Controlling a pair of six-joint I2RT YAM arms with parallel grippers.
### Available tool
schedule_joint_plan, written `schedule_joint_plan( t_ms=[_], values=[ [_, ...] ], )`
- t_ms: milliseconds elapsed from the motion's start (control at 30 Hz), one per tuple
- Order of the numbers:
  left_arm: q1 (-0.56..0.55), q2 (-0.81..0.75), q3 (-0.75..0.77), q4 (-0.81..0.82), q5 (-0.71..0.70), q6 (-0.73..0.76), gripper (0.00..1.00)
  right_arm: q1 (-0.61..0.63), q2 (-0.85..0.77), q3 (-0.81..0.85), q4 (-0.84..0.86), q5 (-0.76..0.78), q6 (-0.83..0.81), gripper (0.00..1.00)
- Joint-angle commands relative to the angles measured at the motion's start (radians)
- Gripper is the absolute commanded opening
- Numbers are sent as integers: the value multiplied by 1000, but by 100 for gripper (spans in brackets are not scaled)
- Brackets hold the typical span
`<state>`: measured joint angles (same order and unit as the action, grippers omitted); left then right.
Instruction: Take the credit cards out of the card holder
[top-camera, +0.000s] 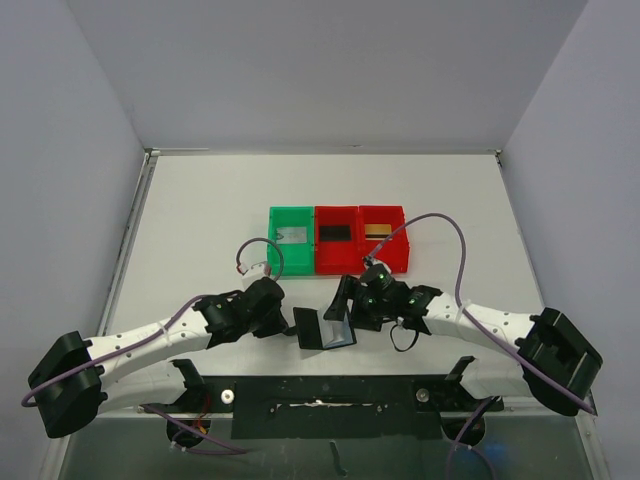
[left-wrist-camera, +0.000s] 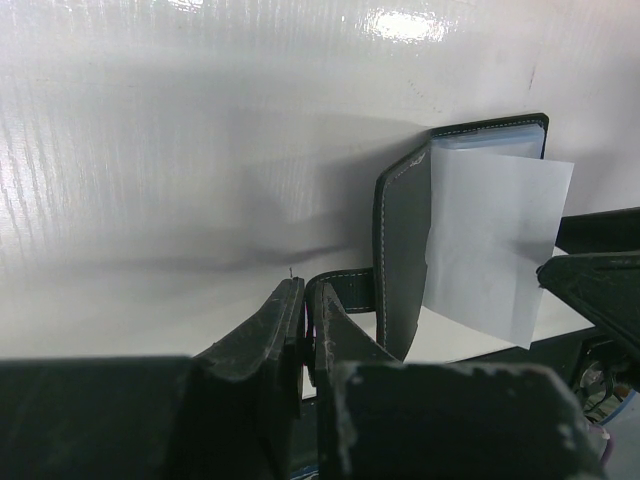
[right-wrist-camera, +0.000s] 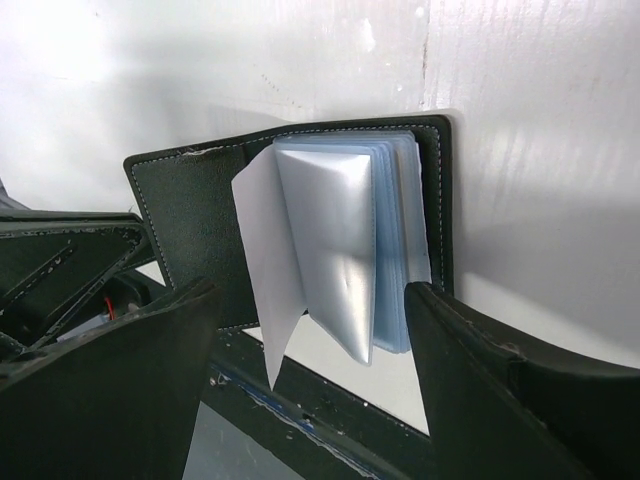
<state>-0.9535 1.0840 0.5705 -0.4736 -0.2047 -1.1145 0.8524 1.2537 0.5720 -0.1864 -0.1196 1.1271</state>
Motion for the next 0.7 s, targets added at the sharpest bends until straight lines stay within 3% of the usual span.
schedule_joint_plan(
  t_ms=[0, 400, 667],
  values=[
    [5, -2, 19, 38, 4, 10, 0, 6, -45, 52, -59, 58, -29, 76],
    [5, 6, 22, 43, 7, 12, 0, 25, -4, 12, 80, -36, -15, 71],
    [4, -5, 20, 36, 5, 12, 0, 27, 28, 23, 61, -29, -11, 69]
  ],
)
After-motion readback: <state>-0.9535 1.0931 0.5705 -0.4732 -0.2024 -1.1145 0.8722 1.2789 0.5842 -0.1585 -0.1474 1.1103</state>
